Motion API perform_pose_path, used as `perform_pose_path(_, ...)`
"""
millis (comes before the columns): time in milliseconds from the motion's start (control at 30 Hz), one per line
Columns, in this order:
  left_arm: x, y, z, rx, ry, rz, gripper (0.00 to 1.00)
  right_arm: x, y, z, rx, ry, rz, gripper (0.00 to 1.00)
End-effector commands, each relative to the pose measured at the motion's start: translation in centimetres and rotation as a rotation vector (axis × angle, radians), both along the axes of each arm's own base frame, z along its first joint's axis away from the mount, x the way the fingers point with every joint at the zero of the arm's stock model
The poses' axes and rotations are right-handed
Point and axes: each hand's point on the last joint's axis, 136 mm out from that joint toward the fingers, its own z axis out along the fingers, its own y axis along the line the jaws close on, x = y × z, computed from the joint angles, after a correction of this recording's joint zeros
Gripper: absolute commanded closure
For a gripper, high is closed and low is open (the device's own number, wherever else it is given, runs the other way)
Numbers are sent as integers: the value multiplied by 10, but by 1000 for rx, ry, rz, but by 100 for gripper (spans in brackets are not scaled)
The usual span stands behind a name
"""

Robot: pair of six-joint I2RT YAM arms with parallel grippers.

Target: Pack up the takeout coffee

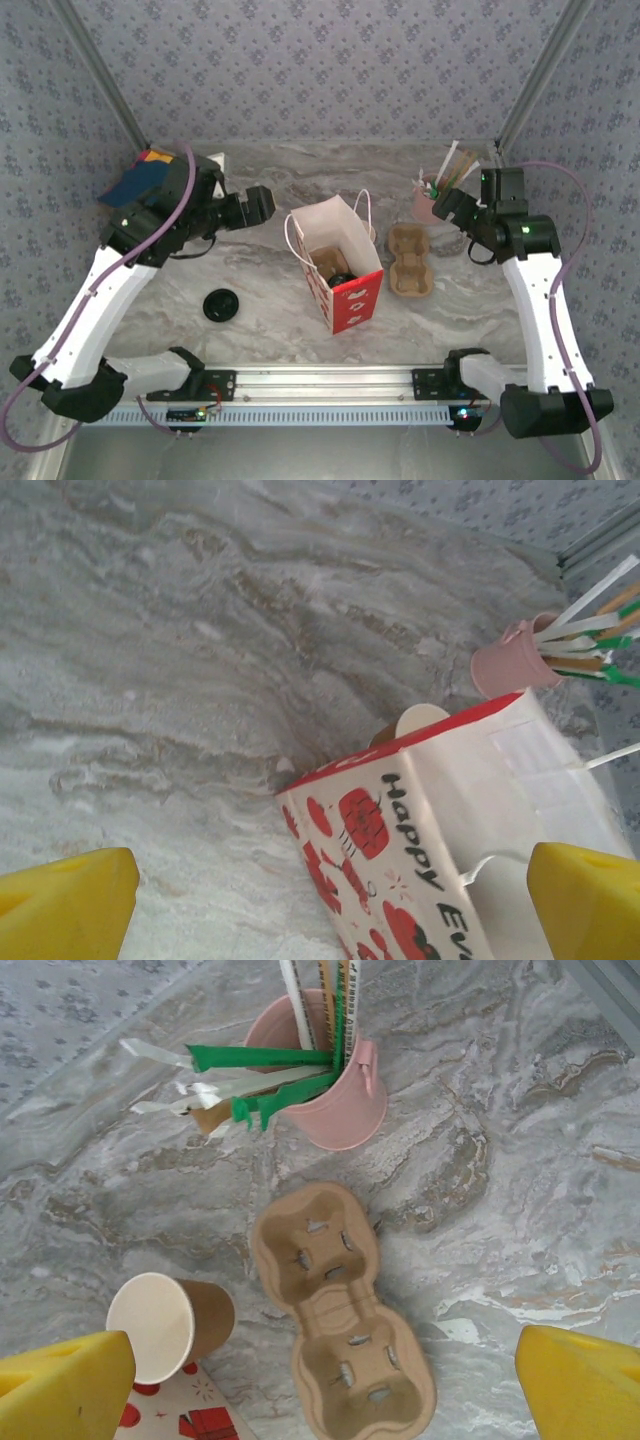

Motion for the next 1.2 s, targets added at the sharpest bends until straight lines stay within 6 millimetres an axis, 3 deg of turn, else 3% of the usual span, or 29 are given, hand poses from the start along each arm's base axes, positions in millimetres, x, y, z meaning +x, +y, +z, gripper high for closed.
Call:
perform_pose_path(0, 5, -8, 16, 16, -40, -68, 0, 14, -3, 3, -38, -24, 22, 2)
perform_pose_path(333, 22, -24, 17, 77, -61, -149, 0, 58, -9, -16, -116, 70, 36, 26)
perform_pose_path(633, 31, -24, 18, 91, -68, -159, 0, 89, -7, -29, -143, 116, 57, 35)
perform_pose_path(933, 37, -21, 13, 90, -62, -139, 0, 104, -12, -47, -183, 189, 67, 53)
perform_pose_path(1167, 41, -20, 11, 81, -55, -124, 0, 116, -17, -62, -188, 219, 79, 61)
